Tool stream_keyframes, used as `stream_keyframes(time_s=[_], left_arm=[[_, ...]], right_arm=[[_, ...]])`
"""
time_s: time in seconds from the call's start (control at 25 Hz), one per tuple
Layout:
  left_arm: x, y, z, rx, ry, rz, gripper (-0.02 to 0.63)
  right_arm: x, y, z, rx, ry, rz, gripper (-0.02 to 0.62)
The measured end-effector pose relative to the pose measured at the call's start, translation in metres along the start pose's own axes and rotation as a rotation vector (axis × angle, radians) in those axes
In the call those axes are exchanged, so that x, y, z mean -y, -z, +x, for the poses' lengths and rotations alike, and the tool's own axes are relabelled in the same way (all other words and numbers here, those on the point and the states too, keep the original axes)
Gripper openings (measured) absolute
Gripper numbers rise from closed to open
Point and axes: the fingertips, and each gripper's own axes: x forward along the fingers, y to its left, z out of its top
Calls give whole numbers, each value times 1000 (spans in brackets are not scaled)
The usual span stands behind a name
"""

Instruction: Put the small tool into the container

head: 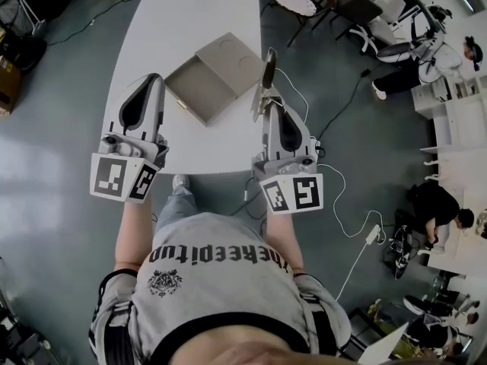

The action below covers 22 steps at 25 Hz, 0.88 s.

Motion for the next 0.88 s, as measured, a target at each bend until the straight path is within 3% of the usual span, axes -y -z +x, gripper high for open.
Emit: stream_keyframes(time_s=[0.32, 0.6, 0.88], left_arm=[[-44, 17, 39, -18, 74, 21, 14], [-76, 36, 64, -57, 91, 20, 14], [-111, 60, 81, -86, 111, 9, 14]], right_arm=[[0, 26, 51, -38, 50, -3, 2], [3, 58, 85, -108, 81, -17, 2], [-1, 117, 116, -220, 105, -40, 2]])
